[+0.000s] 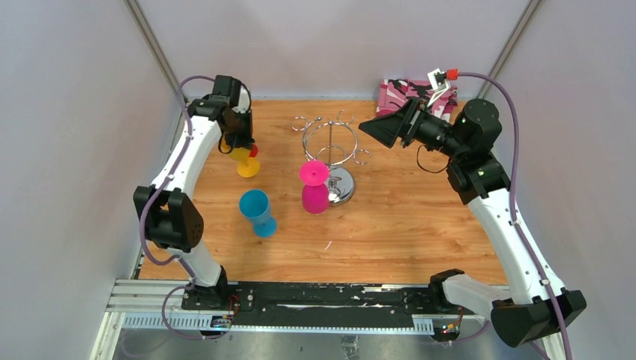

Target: Take the wine glass off the wine glass rack

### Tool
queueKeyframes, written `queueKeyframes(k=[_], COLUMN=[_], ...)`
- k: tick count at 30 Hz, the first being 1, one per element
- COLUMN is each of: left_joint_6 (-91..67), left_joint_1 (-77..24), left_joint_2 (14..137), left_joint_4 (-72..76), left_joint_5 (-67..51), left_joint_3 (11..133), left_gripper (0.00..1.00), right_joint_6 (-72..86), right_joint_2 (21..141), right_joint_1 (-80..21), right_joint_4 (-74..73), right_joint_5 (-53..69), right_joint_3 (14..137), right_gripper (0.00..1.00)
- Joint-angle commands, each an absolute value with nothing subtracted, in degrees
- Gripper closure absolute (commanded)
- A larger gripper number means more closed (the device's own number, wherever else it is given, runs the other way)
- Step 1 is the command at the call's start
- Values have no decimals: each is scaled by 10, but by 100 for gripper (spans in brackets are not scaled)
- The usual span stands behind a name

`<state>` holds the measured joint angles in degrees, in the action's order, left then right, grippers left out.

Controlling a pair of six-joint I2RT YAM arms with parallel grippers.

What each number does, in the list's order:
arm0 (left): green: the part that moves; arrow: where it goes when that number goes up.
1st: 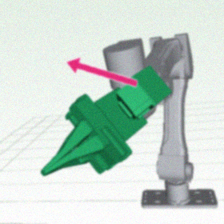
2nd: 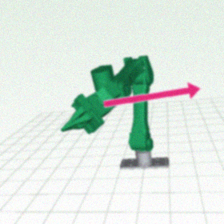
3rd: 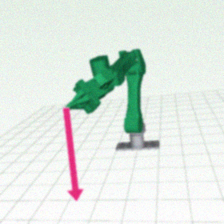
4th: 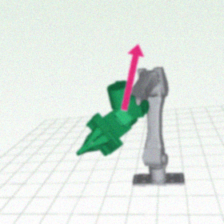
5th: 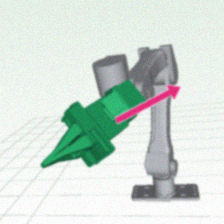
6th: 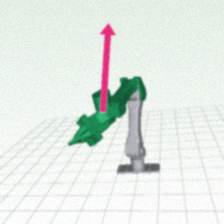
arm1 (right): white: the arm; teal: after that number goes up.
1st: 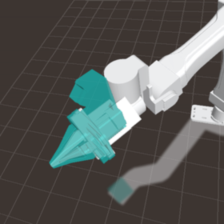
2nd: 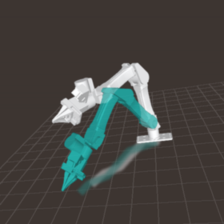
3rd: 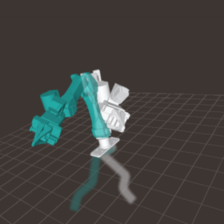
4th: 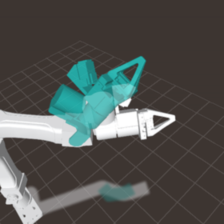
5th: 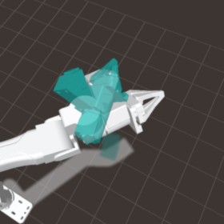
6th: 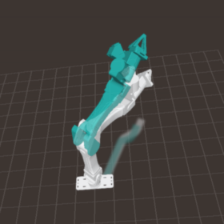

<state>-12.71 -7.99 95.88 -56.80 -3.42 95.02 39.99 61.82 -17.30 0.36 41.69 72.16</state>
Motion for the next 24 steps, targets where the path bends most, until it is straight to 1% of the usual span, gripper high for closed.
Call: queueKeyframes(k=[1,10,18,24], left_joint_6=[-133,-132,-138,-144], left_joint_1=[-99,-104,-106,-117], left_joint_2=[991,1020,1017,995], left_joint_4=[-549,-538,-510,-503], left_joint_5=[-18,-1,-7,8], left_joint_3=[975,956,922,881], left_gripper=[100,100,100,100], right_joint_6=[388,406,412,415], right_joint_2=[618,630,627,624], right_joint_1=[-157,-142,-137,-134], right_joint_4=[9,38,46,47], right_joint_5=[410,424,429,432], right_joint_3=[714,698,693,690], right_gripper=[2,2,2,2])
